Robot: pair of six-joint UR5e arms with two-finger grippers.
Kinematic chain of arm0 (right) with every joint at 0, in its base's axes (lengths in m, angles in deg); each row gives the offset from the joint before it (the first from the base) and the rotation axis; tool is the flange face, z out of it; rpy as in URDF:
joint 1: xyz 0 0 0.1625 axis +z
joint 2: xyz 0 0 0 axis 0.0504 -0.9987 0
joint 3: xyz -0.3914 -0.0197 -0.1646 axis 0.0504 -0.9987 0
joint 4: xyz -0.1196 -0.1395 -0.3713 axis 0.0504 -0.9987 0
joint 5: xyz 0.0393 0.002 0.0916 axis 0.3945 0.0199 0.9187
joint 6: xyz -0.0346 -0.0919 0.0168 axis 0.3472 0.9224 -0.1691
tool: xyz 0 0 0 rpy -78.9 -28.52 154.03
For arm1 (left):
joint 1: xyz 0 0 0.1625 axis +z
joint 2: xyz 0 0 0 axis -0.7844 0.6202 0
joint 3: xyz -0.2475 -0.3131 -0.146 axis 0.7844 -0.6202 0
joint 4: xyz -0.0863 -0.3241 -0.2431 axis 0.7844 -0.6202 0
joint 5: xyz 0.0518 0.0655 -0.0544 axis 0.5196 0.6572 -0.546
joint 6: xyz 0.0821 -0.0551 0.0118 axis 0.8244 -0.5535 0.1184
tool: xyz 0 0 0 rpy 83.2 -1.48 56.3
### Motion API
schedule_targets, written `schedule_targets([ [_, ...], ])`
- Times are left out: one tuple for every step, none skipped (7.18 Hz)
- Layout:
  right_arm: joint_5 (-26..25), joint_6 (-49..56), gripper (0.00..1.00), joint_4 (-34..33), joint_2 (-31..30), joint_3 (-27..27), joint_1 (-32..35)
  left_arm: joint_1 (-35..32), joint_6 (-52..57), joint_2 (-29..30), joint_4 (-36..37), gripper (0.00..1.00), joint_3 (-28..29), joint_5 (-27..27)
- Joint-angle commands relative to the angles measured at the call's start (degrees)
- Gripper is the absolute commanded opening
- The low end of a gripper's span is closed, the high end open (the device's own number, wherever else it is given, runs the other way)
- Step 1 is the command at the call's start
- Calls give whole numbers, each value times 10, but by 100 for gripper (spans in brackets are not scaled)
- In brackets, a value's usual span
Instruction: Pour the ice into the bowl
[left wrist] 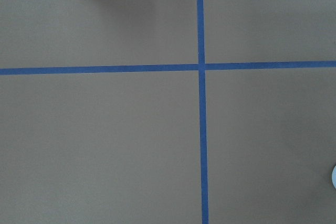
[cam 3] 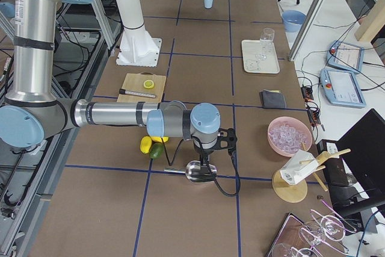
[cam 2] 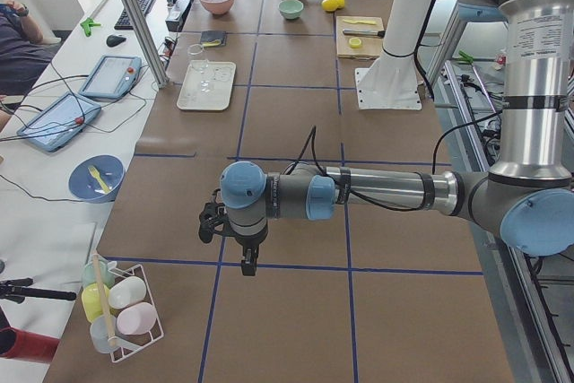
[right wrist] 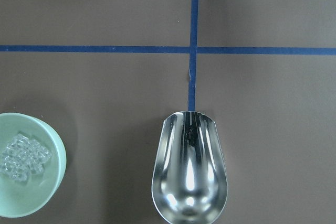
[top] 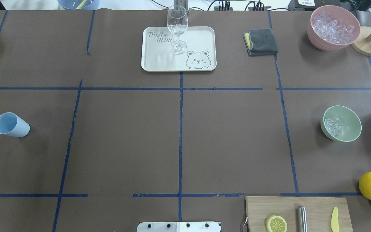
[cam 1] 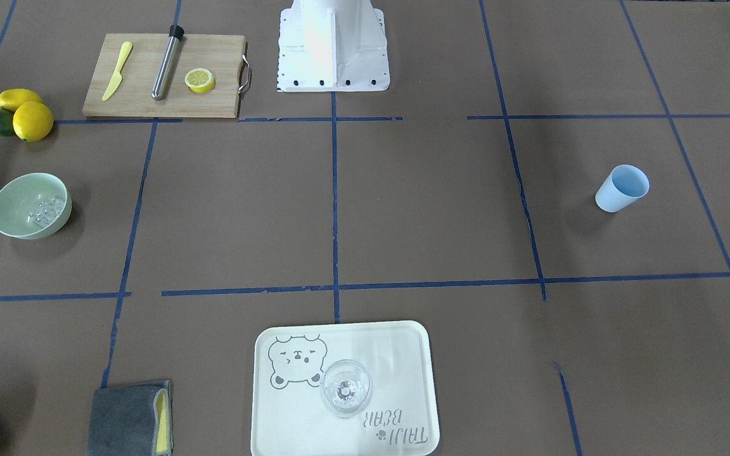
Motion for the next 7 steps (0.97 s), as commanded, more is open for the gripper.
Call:
schedule_targets([
  [0,0,100,1,0,-1,0,0,0,-1,-2,100,1,0],
  [-1,0,100,1,0,-1,0,0,0,-1,-2,100,1,0],
  [-1,1,100,0,0,-1,0,0,3,-1,-2,100,2,0],
  [-3,2,100,1,0,-1,0,0,4,0,-2,100,2,1],
  [-4,2,100,1,0,-1,0,0,5,0,-2,100,2,2],
  [-4,1,100,1,0,-1,0,0,6,0,-2,100,2,2],
  [-4,1,100,1,0,0,0,0,7,0,-2,100,2,3],
])
